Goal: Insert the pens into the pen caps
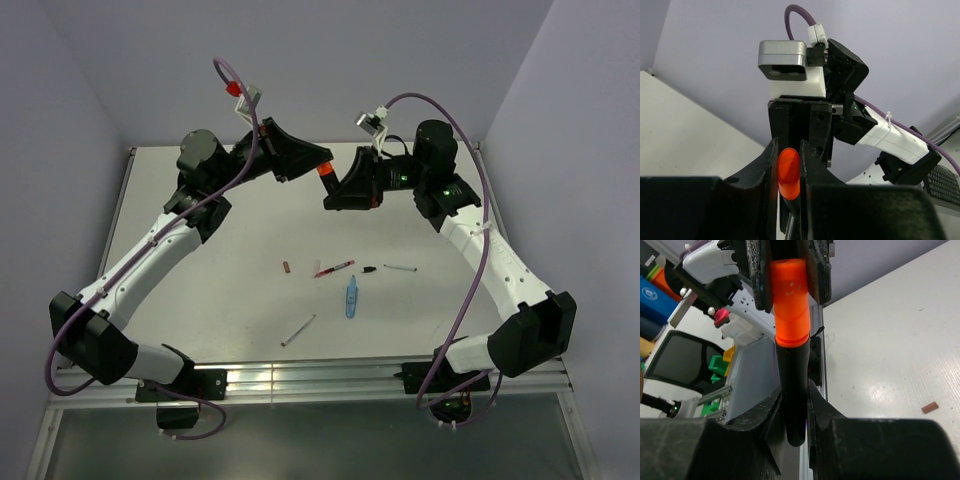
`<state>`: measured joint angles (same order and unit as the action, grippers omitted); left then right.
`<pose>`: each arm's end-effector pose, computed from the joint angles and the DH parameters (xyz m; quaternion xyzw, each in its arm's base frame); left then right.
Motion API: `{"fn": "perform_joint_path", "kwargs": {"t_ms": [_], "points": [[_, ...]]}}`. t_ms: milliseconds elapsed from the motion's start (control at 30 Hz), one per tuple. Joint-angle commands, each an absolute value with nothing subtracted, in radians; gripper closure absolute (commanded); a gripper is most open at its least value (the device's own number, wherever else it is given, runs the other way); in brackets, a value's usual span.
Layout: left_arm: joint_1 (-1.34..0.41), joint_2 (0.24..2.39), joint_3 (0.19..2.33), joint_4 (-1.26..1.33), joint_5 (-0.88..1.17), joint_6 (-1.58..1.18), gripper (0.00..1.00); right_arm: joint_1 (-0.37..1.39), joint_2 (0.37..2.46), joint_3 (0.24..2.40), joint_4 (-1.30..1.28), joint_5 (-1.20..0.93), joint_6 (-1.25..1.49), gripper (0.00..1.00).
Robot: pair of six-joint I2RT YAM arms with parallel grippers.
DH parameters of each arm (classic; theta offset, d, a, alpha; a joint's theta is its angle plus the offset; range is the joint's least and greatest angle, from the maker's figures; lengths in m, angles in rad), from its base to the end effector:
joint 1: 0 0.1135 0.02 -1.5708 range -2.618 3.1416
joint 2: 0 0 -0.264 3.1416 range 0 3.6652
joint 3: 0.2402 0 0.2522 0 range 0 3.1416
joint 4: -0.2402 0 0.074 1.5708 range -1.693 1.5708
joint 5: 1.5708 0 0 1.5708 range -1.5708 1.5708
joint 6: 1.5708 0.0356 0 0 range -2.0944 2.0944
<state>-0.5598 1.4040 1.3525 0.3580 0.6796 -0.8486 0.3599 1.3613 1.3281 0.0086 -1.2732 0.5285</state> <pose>0.2600 -0.1893 0.4518 0.1859 0.5900 -0.6425 0.4522 0.2654 0.1362 0.4215 -0.3652 0.6085 0.6255 0.3242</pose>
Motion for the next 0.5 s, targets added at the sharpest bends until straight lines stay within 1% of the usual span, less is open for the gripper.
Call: {"fn": "perform_joint_path", "kwargs": {"t_ms": [0,100,167,233,367,467], "points": [[-0.683,1.424,1.278,0.178,1.003,-0.795,1.0,0.362,1.348,1.465,0.172,-1.151,0.485,1.0],[-0.689,1.41,1.2,0.348,0.989,-0.894,1.0,0.364,1.353,1.473,0.187,-1.158,0.501,1.0],[-0.695,1.428,1.171,0.476,1.023,-0.975,1.0,0.364,1.354,1.468,0.219,-1.173,0.529,1.0],[-0.715,1.443,1.17,0.511,1.055,-1.002,1.0,0.364,1.356,1.46,0.276,-1.196,0.58,1.0],[-0.747,1.462,1.172,0.489,1.129,-0.999,1.0,0.362,1.353,1.468,0.284,-1.213,0.581,1.0],[-0.764,1.468,1.175,0.414,1.155,-0.951,1.0,0.362,1.353,1.473,0.284,-1.224,0.584,1.0]]}}
